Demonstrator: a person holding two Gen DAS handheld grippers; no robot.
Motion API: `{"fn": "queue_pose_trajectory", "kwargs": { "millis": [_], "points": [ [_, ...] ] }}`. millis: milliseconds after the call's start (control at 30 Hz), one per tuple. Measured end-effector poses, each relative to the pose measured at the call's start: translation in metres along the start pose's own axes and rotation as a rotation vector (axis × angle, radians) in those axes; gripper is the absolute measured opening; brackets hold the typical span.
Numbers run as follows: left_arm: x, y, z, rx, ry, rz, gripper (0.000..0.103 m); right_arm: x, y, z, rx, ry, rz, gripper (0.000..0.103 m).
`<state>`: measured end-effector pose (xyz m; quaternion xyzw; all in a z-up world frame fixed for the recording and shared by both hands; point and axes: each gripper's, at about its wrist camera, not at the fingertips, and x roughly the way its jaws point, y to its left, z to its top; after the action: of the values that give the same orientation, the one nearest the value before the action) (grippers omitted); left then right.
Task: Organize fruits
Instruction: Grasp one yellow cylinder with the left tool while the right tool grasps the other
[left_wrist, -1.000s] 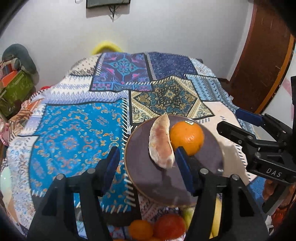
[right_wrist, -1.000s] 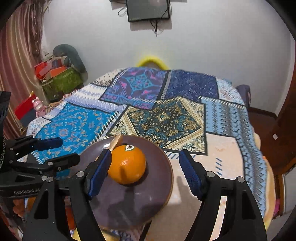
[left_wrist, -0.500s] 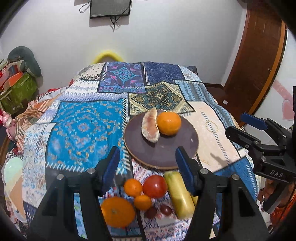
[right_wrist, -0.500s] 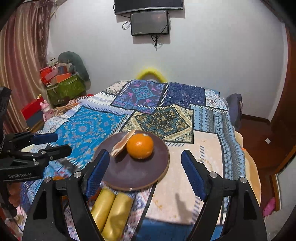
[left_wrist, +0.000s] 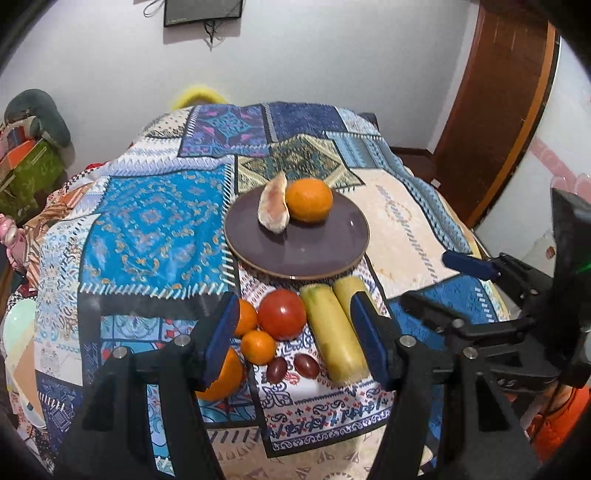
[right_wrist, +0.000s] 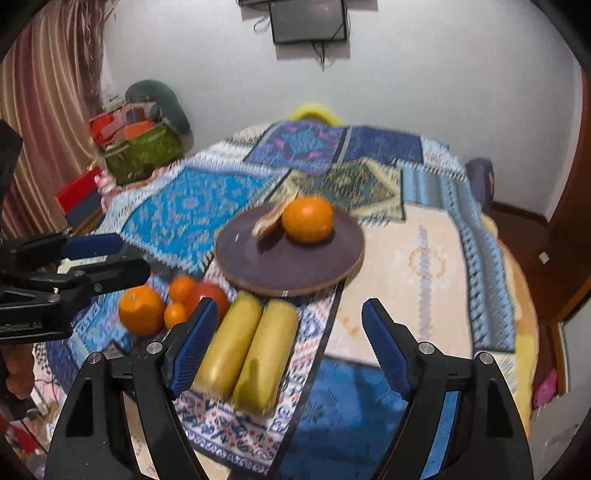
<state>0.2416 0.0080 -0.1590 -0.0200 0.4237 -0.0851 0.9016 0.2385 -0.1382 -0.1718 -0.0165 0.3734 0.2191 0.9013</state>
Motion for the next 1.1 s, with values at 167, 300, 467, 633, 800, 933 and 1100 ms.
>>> {"fn": "queue_pose_trajectory", "kwargs": {
  "millis": [167, 300, 467, 633, 800, 933, 1100],
  "points": [
    [0.014, 0.001, -0.009, 0.000, 0.029, -0.017, 0.061, 0.022, 0.003, -0.017, 0.004, 0.074, 0.016, 0.077],
    [0.031, -0.001, -0.014, 0.001, 0.070, -0.046, 0.048, 0.038, 0.004, -0.025, 0.006, 0.125, 0.023, 0.074],
    [0.054, -0.010, -0.021, 0.022, 0.122, -0.075, 0.033, 0.054, 0.002, -0.032, 0.018, 0.197, 0.069, 0.052],
    [0.071, -0.011, -0.024, 0.006, 0.160, -0.102, 0.028, 0.060, -0.002, -0.036, 0.028, 0.222, 0.126, 0.049],
    [0.079, -0.013, -0.026, 0.005, 0.185, -0.108, 0.028, 0.066, -0.007, -0.038, 0.065, 0.244, 0.183, 0.049],
    [0.080, -0.017, -0.026, 0.008, 0.192, -0.115, 0.026, 0.065, -0.005, -0.039, 0.053, 0.232, 0.214, 0.038],
    [0.083, -0.026, -0.027, 0.030, 0.210, -0.120, 0.027, 0.057, -0.003, -0.041, 0.009, 0.225, 0.177, 0.035]
  ]
}}
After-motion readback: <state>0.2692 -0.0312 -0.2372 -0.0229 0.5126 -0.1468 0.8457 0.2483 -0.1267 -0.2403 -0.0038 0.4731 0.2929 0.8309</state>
